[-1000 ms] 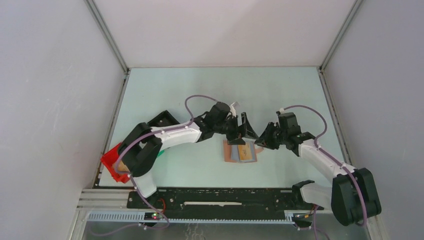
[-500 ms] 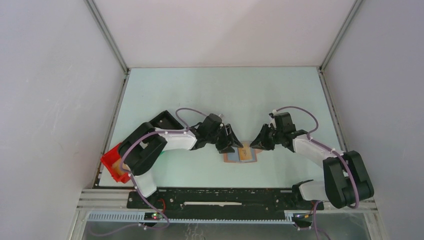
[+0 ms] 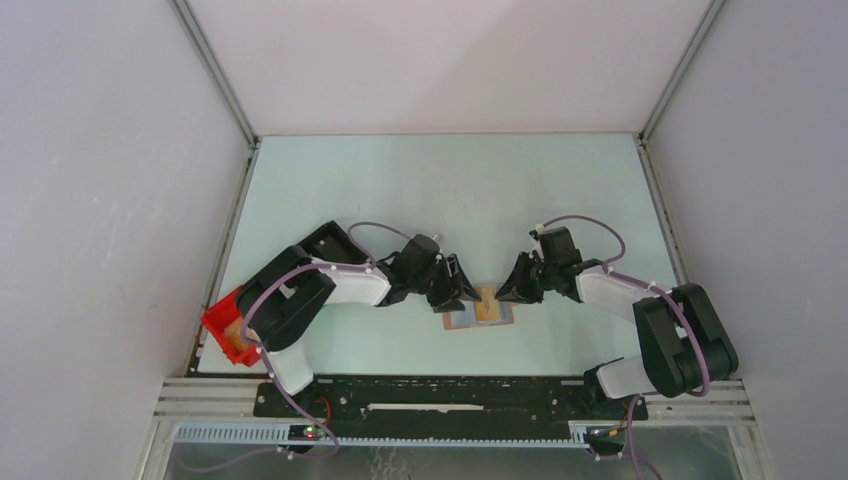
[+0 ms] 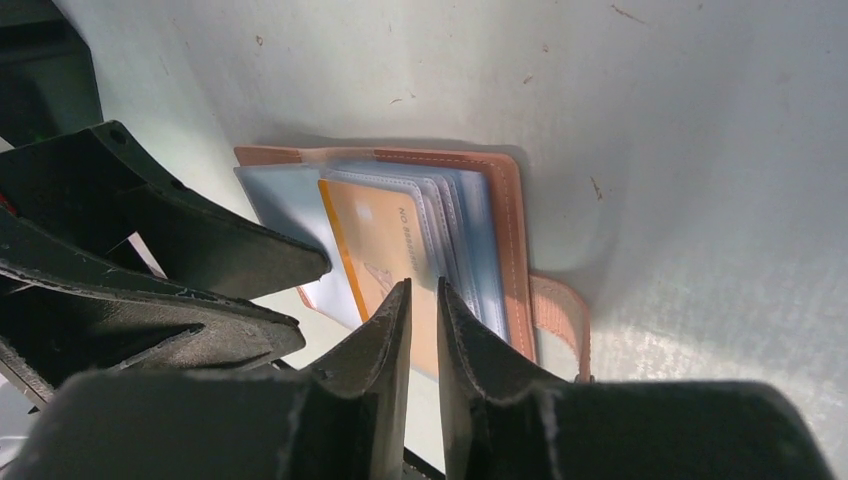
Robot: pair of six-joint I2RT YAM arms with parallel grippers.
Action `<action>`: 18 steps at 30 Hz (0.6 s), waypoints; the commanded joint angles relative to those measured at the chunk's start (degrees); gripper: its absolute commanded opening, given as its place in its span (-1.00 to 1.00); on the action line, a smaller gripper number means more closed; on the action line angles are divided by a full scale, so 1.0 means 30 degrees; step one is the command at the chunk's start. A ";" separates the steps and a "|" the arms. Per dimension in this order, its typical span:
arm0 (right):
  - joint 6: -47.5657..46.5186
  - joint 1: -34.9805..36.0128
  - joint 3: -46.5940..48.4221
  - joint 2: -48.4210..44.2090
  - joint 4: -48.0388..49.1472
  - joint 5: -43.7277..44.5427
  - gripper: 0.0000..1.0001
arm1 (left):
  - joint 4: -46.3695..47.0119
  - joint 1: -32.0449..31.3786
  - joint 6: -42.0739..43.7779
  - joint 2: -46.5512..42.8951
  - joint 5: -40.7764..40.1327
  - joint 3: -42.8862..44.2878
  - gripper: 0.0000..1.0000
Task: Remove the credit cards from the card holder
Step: Move the credit card to the storage box.
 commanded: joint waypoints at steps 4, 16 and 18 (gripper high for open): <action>-0.0050 0.0458 -0.0427 -0.0169 0.0477 0.0385 -0.56 | 0.0751 -0.0034 0.1694 -0.0273 -0.0627 -0.0198 0.26; 0.0208 0.0852 -0.0481 -0.0525 0.0517 0.0467 -0.58 | -0.0272 -0.0122 0.4817 -0.0707 -0.0263 0.0350 0.27; 0.0334 0.0956 -0.0481 -0.0786 0.0469 0.0647 -0.58 | 0.0892 -0.0148 0.4060 -0.0329 0.0341 0.0011 0.17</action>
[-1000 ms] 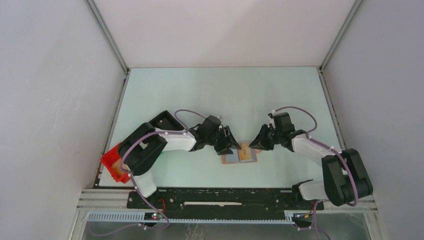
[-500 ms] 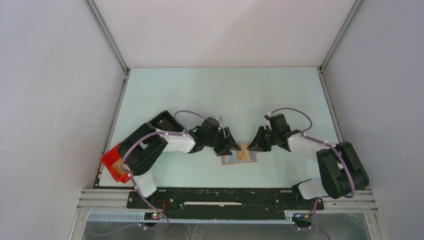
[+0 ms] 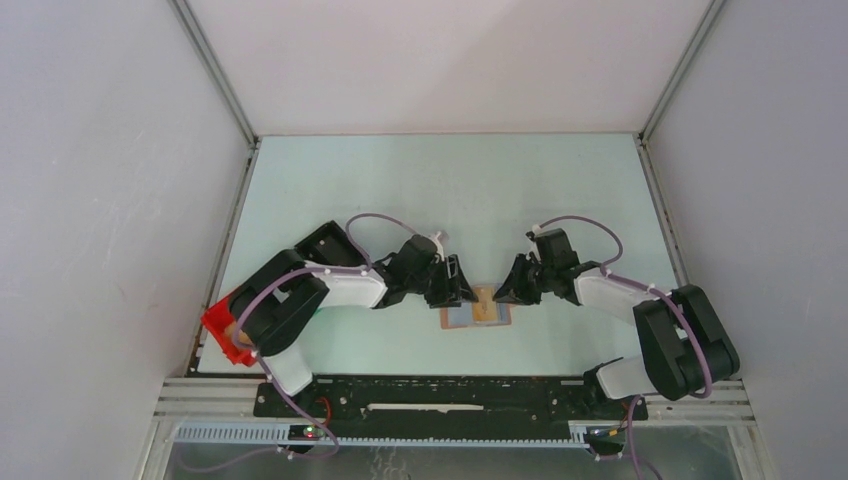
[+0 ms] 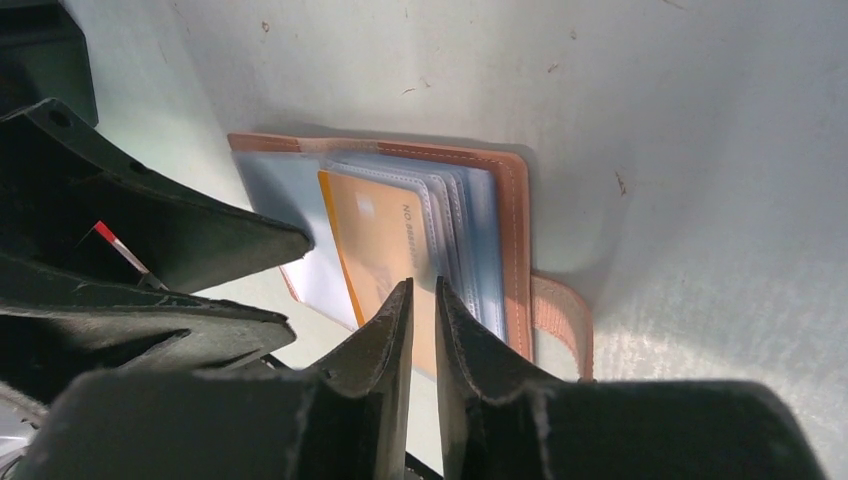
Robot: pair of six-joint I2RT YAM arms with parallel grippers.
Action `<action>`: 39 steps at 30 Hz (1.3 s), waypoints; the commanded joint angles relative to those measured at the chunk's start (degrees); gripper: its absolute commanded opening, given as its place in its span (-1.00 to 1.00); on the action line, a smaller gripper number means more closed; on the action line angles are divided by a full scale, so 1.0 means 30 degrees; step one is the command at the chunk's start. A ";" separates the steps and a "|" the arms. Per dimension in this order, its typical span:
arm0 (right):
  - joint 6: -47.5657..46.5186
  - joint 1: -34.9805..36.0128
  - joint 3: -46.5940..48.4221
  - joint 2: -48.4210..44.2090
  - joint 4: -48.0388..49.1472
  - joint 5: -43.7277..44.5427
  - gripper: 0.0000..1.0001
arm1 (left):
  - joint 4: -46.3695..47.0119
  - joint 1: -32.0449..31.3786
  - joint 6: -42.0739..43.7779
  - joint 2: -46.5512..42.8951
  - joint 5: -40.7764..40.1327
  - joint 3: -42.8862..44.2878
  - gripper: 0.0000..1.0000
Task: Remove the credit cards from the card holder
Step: Move the credit card to the storage box.
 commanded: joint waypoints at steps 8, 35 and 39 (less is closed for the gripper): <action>0.0534 0.0767 -0.0295 -0.2033 -0.0457 0.1079 -0.57 | 0.0406 -0.0062 0.0021 0.0903 0.0619 0.0533 -0.03; 0.0211 0.1138 -0.0503 0.0601 0.1114 -0.0006 -0.57 | 0.0761 0.0061 -0.0185 0.1248 0.0641 0.0204 0.03; 0.0719 0.1084 -0.0788 0.1298 0.1933 -0.0574 -0.57 | 0.1440 0.0083 -0.0591 0.1369 0.0833 -0.0100 0.01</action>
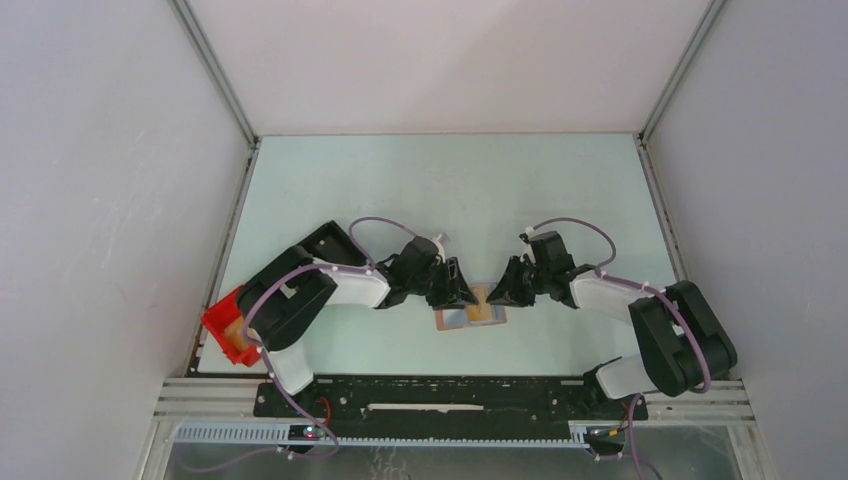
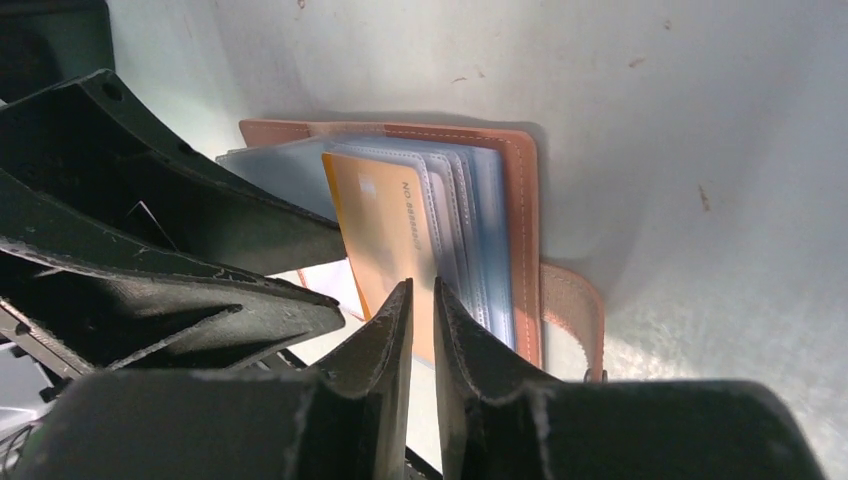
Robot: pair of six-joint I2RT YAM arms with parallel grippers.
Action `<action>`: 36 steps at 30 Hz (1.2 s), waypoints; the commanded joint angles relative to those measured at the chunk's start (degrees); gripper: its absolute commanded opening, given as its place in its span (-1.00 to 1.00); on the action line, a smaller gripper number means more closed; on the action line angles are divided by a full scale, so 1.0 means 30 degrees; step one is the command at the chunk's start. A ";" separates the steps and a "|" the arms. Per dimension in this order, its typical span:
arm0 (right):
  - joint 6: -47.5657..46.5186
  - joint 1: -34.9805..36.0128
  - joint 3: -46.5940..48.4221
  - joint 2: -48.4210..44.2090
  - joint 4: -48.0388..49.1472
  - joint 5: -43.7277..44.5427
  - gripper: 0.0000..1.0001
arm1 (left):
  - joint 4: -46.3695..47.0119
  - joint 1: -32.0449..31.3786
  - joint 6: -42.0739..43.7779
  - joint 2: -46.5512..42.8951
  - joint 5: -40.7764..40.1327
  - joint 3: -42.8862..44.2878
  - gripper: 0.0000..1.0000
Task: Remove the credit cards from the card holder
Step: Move the credit card to the storage box.
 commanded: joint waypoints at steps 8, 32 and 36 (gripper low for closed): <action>0.1000 -0.0161 -0.0991 0.2526 0.2481 -0.1632 -0.58 | 0.2002 0.0440 -0.0811 0.0555 0.0346 -0.1036 -0.06; 0.1919 -0.0887 -0.2190 0.2978 0.3624 -0.2019 -0.61 | 0.3468 0.0855 -0.1344 0.0711 0.0333 -0.2248 -1.00; 0.1943 -0.0921 -0.2305 0.3185 0.3570 -0.1814 -0.61 | 0.3457 0.1206 -0.1117 0.0544 0.0439 -0.2662 -1.00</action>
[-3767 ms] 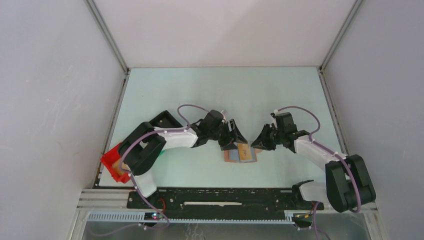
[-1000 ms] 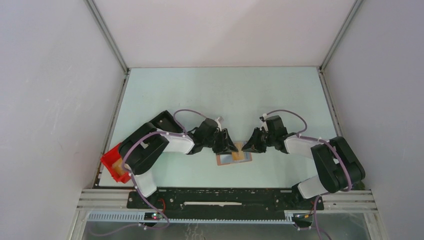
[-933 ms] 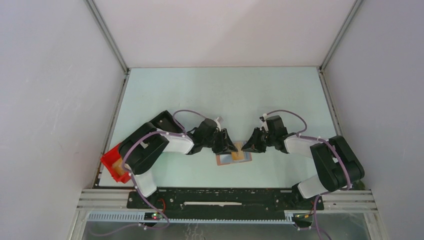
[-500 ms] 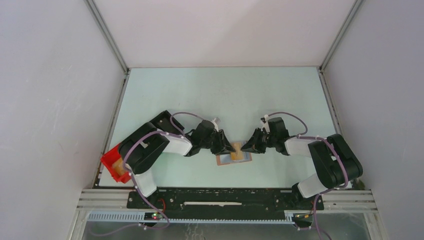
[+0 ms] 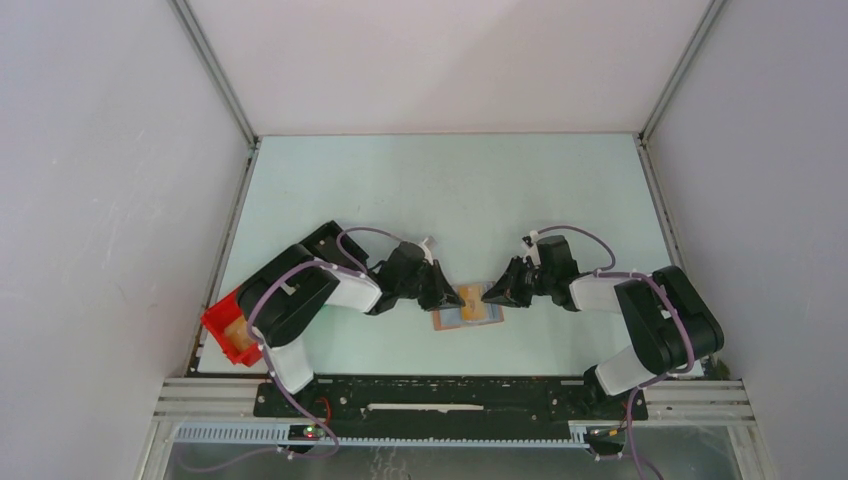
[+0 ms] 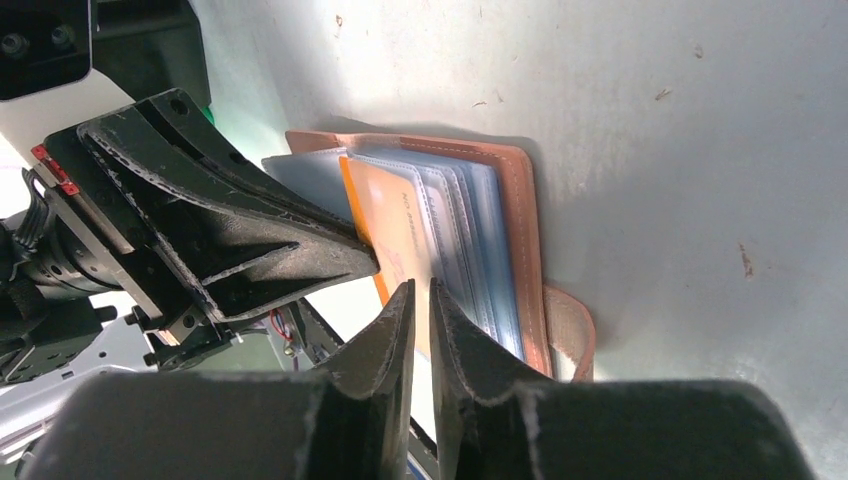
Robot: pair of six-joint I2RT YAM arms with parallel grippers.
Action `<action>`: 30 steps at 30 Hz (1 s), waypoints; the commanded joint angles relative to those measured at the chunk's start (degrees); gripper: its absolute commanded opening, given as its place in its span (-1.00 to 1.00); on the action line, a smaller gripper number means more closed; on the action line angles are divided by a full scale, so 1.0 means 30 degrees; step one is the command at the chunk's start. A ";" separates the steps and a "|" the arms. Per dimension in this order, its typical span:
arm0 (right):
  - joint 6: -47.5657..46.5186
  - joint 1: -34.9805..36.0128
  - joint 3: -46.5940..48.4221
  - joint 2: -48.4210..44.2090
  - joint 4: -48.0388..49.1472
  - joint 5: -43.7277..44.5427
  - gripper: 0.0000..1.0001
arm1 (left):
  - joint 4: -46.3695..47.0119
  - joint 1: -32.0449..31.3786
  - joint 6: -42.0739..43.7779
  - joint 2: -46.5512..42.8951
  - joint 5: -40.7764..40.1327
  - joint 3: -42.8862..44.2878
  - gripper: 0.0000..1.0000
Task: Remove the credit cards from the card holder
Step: Move the credit card to the storage box.
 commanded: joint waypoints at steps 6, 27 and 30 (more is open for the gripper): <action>-0.0429 0.0179 -0.0938 0.1127 -0.1701 0.1662 -0.62 | -0.1386 0.0684 0.1353 -0.0807 -0.0625 -0.1148 -1.00; -0.0621 0.0067 -0.0923 0.0770 -0.1915 0.1708 -0.62 | -0.4350 0.0961 0.2107 -0.4961 -0.2146 -0.2330 -1.00; -0.0617 0.0042 -0.0934 0.0626 -0.1921 0.1709 -0.62 | -0.6083 0.0953 0.2929 -0.5979 -0.1749 -0.1737 -1.00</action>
